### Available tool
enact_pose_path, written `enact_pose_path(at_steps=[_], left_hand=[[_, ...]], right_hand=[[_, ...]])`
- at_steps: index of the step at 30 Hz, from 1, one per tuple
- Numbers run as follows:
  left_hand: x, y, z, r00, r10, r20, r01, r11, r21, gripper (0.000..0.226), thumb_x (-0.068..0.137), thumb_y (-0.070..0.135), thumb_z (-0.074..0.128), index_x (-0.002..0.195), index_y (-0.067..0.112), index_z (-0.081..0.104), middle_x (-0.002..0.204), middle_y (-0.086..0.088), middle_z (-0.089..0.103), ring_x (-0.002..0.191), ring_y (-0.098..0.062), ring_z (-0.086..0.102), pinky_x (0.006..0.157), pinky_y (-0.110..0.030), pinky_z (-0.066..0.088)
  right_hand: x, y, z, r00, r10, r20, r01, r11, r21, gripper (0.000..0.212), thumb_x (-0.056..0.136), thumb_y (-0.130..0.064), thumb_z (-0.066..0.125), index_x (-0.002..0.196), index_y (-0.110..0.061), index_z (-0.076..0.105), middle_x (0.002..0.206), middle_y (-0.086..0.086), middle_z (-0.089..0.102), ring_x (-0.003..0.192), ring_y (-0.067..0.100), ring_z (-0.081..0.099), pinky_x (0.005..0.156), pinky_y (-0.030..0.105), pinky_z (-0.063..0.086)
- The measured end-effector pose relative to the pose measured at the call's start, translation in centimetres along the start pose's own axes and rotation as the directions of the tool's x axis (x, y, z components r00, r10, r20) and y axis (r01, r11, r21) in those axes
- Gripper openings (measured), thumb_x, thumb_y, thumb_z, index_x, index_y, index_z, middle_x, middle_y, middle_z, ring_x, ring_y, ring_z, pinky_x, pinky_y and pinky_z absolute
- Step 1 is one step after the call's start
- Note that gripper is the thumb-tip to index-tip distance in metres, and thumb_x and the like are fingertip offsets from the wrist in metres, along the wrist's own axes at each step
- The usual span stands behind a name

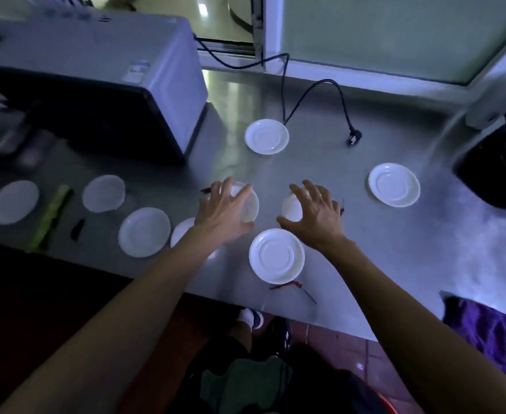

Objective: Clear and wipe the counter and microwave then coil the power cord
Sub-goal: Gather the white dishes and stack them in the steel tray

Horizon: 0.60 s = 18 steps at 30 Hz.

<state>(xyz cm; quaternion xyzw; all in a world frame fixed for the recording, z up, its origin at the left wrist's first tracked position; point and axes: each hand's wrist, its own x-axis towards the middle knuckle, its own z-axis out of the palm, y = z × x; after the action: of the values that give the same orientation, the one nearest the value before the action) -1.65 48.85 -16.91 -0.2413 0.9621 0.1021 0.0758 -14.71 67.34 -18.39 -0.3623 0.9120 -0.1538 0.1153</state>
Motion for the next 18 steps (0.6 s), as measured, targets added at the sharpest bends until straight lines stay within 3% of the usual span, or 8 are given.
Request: enact_pose_path(at_steps=[4,10,18], left_hand=[[-4.8,-3.9,-0.7,0.991,-0.133,-0.025,0.132,0.99,-0.056,0.089,0.071,0.058,0.066,0.147,0.04,0.022,0.15,0.0,0.018,0.138,-0.03,0.02,0.1,-0.056,0.039],[-11.6,-11.9,-1.0,0.954,-0.294,-0.048,0.288,0.951,-0.11,0.092,0.075,0.058,0.068,0.15,0.037,0.018,0.156,-0.003,0.014,0.143,-0.032,0.015,0.102,-0.058,0.035],[-19.3,-25.4,-1.9,0.903,-0.428,-0.048,0.415,0.894,-0.171,0.089,0.074,0.062,0.064,0.147,0.041,0.018,0.154,-0.003,0.015,0.143,-0.031,0.011,0.104,-0.056,0.035]], right_hand=[[-0.2,-5.3,0.8,0.991,-0.126,0.045,0.128,0.991,-0.034,0.085,0.078,-0.067,0.064,0.15,-0.034,0.032,0.161,0.0,0.027,0.145,0.029,0.024,0.111,0.054,0.031],[-0.6,-14.6,3.3,0.94,-0.338,0.054,0.34,0.939,-0.047,0.084,0.074,-0.063,0.07,0.146,-0.033,0.039,0.155,-0.005,0.036,0.139,0.028,0.033,0.101,0.05,0.039],[-0.6,-29.6,8.8,0.892,-0.437,0.113,0.446,0.892,-0.076,0.085,0.076,-0.064,0.069,0.147,-0.029,0.04,0.155,0.002,0.038,0.141,0.029,0.032,0.105,0.051,0.037]])
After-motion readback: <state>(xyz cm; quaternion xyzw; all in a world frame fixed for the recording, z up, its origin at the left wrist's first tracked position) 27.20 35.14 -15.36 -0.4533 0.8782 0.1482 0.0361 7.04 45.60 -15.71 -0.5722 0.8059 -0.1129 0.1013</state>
